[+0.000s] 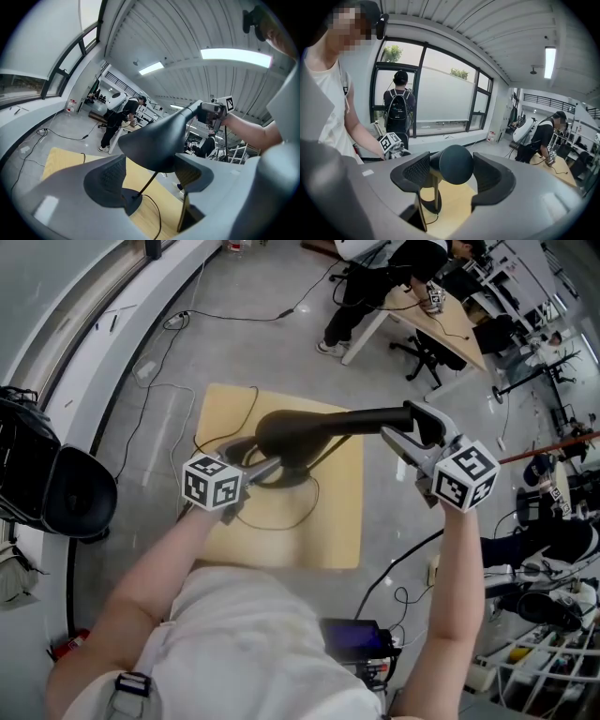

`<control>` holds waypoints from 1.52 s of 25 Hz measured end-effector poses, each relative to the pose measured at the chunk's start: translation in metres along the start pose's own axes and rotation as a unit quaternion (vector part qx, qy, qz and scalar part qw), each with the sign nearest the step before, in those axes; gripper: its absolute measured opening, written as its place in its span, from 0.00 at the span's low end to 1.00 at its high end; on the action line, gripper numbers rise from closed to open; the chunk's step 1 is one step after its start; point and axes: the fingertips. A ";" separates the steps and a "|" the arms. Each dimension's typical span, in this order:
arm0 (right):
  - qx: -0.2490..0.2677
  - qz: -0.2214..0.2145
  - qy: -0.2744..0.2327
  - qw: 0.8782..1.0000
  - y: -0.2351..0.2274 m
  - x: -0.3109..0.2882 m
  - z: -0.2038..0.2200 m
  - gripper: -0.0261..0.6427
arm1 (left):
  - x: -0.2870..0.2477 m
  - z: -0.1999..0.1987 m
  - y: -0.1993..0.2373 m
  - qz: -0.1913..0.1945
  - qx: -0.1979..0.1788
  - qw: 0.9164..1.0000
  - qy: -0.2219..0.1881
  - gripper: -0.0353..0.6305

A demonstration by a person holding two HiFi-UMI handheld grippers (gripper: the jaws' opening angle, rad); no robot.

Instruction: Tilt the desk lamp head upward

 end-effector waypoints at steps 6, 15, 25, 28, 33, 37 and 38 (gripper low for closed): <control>0.003 0.000 0.007 1.000 0.001 0.001 0.003 0.49 | 0.002 0.001 -0.001 -0.002 0.000 1.000 -0.005 0.54; 0.018 -0.063 0.058 0.996 0.003 0.010 0.009 0.44 | -0.003 0.000 -0.002 0.006 0.001 1.000 -0.002 0.53; 0.020 -0.075 0.055 0.996 0.008 0.014 0.010 0.42 | 0.001 -0.001 -0.003 -0.002 0.002 1.000 -0.004 0.53; 0.015 -0.075 0.048 0.996 0.008 0.015 0.010 0.42 | 0.004 -0.006 -0.003 -0.005 0.001 1.000 -0.009 0.53; 0.005 -0.076 0.034 0.996 0.007 0.017 0.015 0.42 | 0.007 -0.013 -0.001 -0.011 0.002 1.000 -0.022 0.53; -0.007 -0.078 0.017 0.997 0.009 0.016 0.017 0.42 | 0.016 -0.024 0.003 -0.019 0.001 0.999 -0.037 0.52; -0.010 -0.080 0.015 0.997 0.009 0.016 0.018 0.42 | 0.018 -0.027 0.004 -0.021 0.000 0.999 -0.040 0.52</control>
Point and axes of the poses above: the fingertips, and each gripper's own axes: x backward along the fingers, y to its left, z out of its underside, and after that the axes turned 8 degrees about -z, right-handed
